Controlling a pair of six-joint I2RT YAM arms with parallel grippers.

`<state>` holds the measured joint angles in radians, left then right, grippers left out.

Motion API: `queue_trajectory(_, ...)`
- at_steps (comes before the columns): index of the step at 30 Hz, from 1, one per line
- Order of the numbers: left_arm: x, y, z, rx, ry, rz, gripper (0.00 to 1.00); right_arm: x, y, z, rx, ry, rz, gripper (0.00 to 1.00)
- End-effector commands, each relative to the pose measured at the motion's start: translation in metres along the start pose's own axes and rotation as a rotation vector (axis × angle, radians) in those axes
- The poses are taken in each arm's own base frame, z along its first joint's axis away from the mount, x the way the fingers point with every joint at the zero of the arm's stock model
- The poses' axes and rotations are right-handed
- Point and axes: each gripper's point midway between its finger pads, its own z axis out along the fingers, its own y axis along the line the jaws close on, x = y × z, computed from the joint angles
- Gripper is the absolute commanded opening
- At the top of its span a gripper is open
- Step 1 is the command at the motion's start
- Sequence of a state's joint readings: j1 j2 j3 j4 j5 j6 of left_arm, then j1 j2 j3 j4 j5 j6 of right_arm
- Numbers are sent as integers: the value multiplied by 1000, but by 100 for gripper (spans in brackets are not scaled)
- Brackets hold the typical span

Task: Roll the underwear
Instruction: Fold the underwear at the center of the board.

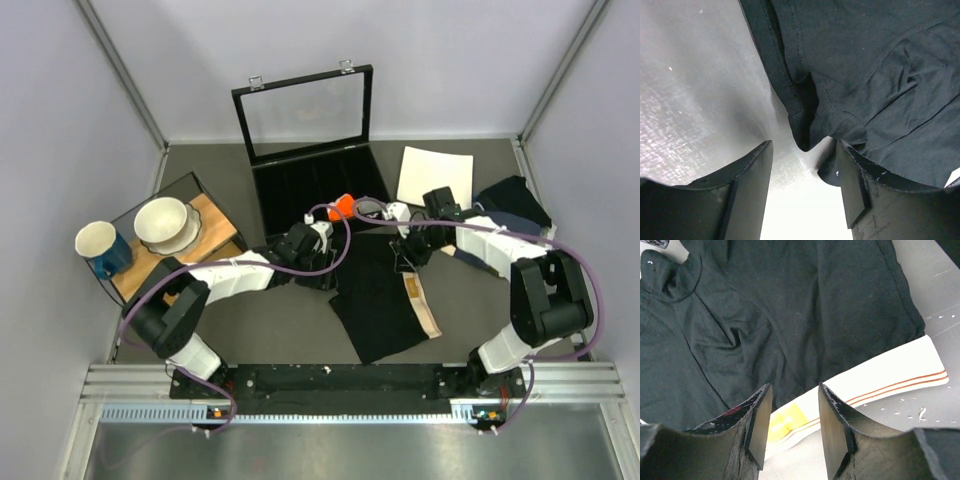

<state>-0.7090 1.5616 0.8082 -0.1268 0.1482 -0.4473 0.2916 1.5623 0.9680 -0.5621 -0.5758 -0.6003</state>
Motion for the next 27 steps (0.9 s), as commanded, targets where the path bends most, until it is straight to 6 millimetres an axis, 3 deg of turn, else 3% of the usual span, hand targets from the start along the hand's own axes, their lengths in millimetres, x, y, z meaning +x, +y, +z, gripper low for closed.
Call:
queue_trajectory(1,-5,-8,9,45,-13,-50,57,-11,-5,-10,49,-43,-50,42)
queue_trajectory(5,1,-10,16,57,15,-67,49,-9,-5,-12,54,-42,-64,42)
queue_trajectory(7,4,-12,18,73,25,-83,41,-8,0,-14,41,-48,-79,42)
queue_trajectory(10,10,-14,18,92,32,-108,27,-5,15,-18,0,-66,-146,42)
queue_trajectory(12,18,-12,17,88,45,-122,16,8,27,-17,-35,-54,-175,42)
queue_trajectory(16,21,-10,11,92,21,-139,2,21,48,-21,-92,-81,-301,43)
queue_trajectory(24,54,-7,-20,108,5,-210,0,34,86,-18,-194,-85,-458,47)
queue_trajectory(27,69,-9,-32,125,-7,-239,0,25,88,-20,-203,-107,-452,47)
